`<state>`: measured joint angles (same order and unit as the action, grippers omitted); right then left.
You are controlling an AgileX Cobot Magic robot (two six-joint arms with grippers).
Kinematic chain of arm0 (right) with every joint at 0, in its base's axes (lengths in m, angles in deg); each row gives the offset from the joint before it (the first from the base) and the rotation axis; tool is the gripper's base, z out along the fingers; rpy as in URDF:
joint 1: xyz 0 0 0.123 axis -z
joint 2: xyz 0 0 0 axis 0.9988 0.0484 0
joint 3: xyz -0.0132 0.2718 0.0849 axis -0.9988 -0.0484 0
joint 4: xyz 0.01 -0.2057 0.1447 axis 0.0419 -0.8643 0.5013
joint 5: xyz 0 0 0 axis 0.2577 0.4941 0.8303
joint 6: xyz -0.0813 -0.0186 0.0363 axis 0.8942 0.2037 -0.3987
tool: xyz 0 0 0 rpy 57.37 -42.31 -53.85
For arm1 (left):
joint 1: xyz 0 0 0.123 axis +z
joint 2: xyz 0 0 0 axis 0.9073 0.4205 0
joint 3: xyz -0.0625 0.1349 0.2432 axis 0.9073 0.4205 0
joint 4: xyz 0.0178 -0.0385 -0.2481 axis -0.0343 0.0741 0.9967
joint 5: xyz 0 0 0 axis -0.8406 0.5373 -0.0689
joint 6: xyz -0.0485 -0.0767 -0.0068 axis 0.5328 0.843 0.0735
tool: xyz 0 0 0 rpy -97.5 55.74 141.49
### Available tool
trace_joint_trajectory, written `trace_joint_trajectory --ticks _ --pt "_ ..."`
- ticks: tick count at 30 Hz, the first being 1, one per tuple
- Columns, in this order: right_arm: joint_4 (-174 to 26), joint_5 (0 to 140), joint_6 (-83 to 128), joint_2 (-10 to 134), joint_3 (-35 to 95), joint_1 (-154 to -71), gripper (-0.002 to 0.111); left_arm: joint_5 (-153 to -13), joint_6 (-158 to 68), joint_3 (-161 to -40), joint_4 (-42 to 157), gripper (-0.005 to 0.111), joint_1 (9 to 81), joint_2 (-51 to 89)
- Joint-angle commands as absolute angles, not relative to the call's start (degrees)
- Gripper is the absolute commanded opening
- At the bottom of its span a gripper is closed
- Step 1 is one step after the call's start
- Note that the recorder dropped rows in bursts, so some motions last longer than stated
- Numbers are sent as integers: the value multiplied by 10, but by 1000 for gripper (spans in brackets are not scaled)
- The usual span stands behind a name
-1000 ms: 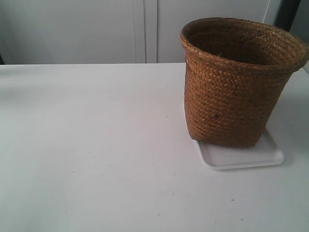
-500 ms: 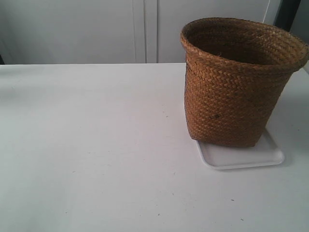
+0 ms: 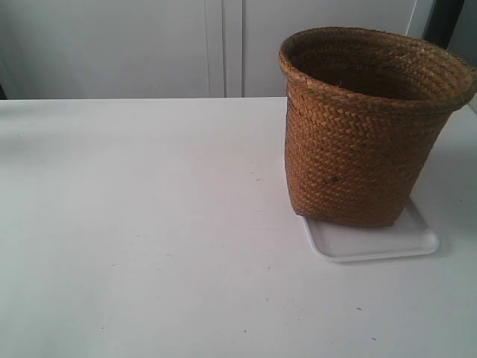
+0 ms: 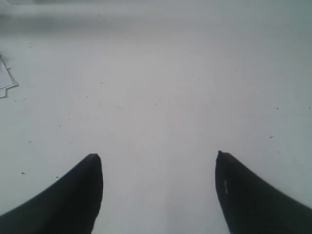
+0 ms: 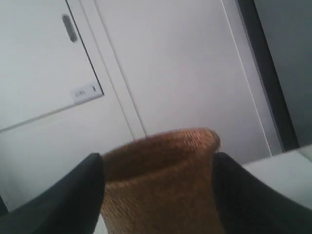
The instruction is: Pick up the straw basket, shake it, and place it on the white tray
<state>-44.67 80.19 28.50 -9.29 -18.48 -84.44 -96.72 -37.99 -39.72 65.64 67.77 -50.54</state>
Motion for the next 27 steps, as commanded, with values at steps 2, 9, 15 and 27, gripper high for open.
trace_joint_trajectory --ticks 2,9,15,27 --pt "-428 756 326 -95 -293 -850 60 -968 -380 -395 659 69 678 -508" --pt "-428 746 337 -95 -346 -861 60 -968 -380 -395 659 69 678 -508" --pt "-440 805 366 -95 -346 -861 60 -968 -380 -395 659 69 678 -508" --pt "-423 867 419 -95 -346 -989 60 -968 -380 -395 659 69 678 -508"
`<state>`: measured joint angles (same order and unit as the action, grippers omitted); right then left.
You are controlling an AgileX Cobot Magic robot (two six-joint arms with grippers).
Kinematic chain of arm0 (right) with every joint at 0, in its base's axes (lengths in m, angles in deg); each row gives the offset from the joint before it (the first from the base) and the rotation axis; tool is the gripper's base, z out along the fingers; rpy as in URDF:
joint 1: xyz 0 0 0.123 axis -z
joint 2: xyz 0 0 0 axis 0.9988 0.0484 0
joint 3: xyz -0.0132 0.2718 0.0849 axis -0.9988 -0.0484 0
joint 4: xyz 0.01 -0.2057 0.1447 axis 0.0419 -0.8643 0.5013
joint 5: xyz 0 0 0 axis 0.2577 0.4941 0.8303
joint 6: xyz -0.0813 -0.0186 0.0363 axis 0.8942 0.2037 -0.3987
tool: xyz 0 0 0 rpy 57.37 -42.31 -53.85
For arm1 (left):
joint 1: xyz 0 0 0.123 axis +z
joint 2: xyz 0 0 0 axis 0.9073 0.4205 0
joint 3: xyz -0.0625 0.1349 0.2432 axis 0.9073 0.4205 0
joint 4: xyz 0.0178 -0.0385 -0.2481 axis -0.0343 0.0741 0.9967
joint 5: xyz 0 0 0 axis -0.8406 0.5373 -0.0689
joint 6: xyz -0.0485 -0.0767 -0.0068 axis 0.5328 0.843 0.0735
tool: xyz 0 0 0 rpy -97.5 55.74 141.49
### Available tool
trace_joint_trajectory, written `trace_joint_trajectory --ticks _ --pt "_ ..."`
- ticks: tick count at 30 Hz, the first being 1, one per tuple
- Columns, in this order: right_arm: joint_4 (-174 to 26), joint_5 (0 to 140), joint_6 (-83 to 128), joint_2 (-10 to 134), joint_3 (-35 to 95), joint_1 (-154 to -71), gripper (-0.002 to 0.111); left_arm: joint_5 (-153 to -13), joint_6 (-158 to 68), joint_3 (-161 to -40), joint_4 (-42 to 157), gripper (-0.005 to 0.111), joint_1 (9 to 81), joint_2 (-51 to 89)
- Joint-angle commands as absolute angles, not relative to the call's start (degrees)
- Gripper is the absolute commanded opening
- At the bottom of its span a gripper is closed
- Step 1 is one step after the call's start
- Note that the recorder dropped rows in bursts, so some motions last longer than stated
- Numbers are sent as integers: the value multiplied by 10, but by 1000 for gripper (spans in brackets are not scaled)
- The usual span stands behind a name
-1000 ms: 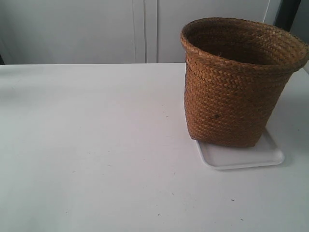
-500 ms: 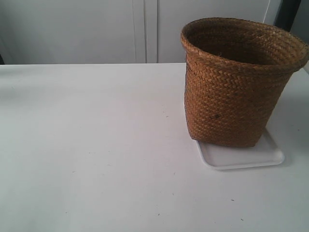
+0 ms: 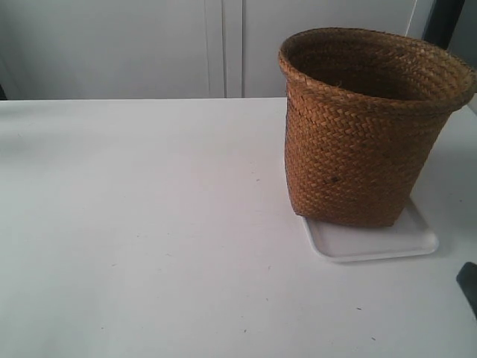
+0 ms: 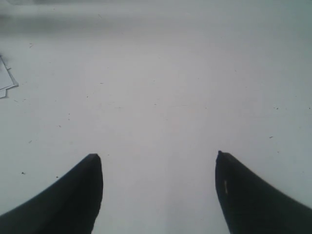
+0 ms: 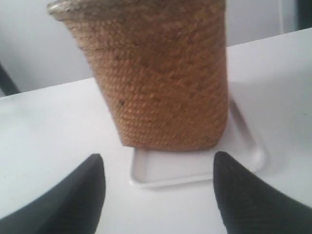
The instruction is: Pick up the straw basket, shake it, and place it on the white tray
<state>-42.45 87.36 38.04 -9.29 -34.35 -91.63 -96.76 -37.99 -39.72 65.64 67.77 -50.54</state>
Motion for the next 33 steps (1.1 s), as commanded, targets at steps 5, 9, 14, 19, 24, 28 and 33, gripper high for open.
trace_joint_trajectory --ticks 5,9,14,19,24,28,33 --pt "-441 814 464 -95 -346 -1060 60 -968 -380 -395 659 69 678 -508" --pt "-464 773 464 -95 -346 -1052 60 -968 -380 -395 659 69 678 -508" --pt "-474 778 464 -95 -346 -942 60 -968 -380 -395 659 69 678 -508" --pt "-493 773 464 -95 -346 -908 60 -968 -380 -395 659 69 678 -508" --pt "-536 778 465 -95 -346 -906 60 -968 -380 -395 659 69 678 -508" --pt "-555 782 464 -95 -346 -906 60 -968 -380 -395 659 69 678 -508" --pt "-555 782 464 -95 -346 -906 60 -968 -380 -395 659 69 678 -508"
